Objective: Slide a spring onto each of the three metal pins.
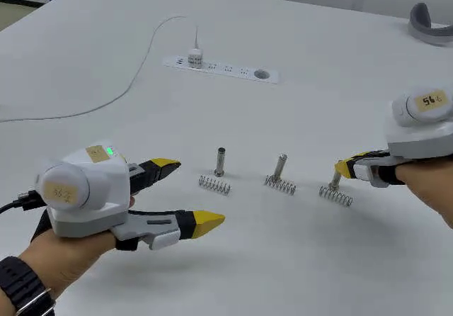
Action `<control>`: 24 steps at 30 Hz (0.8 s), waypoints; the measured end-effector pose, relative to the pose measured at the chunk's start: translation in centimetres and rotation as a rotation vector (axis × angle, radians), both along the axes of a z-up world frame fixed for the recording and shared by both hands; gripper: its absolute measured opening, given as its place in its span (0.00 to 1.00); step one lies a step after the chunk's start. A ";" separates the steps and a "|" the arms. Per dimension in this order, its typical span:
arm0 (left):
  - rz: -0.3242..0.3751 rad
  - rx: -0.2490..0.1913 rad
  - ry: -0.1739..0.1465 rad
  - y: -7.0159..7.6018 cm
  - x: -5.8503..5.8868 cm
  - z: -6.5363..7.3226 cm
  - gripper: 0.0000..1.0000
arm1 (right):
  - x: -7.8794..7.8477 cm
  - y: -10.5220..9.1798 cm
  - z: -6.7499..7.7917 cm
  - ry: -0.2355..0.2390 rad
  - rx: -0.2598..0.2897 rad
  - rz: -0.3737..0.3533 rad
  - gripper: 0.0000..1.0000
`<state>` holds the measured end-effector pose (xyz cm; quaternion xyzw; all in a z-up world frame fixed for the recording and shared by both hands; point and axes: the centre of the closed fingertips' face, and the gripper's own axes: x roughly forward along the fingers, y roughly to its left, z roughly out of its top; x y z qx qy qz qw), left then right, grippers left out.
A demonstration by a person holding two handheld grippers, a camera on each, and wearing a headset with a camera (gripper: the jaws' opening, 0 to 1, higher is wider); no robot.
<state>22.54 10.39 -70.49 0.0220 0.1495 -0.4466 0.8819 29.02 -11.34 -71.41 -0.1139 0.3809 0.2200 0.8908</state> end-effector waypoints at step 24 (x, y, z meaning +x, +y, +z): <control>0.001 0.000 -0.003 -0.1 -0.1 0.0 0.73 | -1.1 -0.6 0.4 -0.043 0.013 0.023 0.12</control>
